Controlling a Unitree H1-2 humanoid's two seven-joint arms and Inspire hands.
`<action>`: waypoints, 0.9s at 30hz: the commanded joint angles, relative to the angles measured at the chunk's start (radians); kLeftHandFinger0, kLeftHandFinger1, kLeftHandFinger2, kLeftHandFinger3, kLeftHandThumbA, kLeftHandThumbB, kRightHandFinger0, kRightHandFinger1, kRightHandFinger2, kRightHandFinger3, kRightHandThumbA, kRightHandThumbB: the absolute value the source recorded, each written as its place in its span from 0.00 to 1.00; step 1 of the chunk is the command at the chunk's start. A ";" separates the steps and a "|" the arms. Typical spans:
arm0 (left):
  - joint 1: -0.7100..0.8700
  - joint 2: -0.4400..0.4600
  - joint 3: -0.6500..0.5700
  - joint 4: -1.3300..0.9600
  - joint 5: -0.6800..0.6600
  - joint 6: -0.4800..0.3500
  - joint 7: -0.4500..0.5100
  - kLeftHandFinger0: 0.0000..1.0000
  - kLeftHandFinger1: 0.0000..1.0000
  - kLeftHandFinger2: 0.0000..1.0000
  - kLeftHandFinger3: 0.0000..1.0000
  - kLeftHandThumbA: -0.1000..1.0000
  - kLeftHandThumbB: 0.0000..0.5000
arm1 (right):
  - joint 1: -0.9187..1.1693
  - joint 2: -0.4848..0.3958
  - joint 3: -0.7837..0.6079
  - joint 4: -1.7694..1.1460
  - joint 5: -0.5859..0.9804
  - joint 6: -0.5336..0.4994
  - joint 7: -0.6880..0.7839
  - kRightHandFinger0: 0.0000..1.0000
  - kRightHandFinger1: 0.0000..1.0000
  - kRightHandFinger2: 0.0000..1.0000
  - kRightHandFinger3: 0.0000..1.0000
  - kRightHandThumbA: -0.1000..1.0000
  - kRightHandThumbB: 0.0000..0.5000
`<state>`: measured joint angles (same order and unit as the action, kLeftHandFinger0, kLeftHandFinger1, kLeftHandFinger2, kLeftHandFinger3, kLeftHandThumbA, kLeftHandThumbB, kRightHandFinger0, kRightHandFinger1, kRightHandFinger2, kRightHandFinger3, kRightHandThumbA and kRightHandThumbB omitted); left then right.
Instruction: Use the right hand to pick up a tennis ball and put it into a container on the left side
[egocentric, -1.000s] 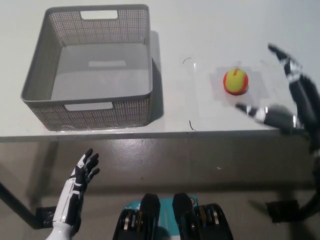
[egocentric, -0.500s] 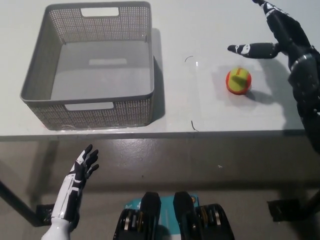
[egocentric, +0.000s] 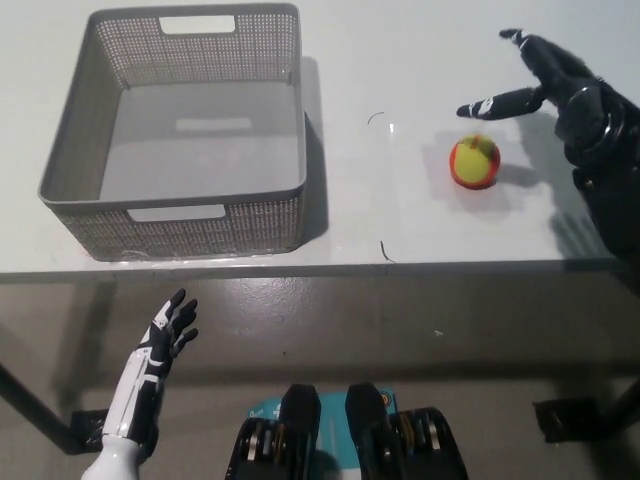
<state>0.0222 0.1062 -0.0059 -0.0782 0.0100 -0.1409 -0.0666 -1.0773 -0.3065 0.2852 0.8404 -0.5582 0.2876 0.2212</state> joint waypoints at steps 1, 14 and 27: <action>-0.002 0.010 -0.005 -0.026 0.008 -0.030 -0.008 1.00 1.00 1.00 1.00 1.00 0.00 | -0.076 0.010 0.010 0.053 0.021 -0.036 -0.005 1.00 1.00 1.00 1.00 1.00 0.84; -0.009 0.007 -0.006 -0.011 0.021 -0.037 -0.005 1.00 1.00 1.00 1.00 1.00 0.00 | -0.077 0.040 0.034 0.182 0.021 -0.094 -0.023 1.00 1.00 1.00 1.00 1.00 0.89; -0.014 0.009 -0.005 -0.014 0.019 -0.024 -0.011 1.00 1.00 1.00 1.00 1.00 0.00 | -0.084 0.055 0.042 0.259 0.040 -0.119 -0.031 1.00 1.00 1.00 1.00 1.00 0.88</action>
<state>0.0191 0.1062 -0.0079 -0.0771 0.0285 -0.1412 -0.0720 -1.0854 -0.2395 0.3190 1.1024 -0.5271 0.2154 0.2190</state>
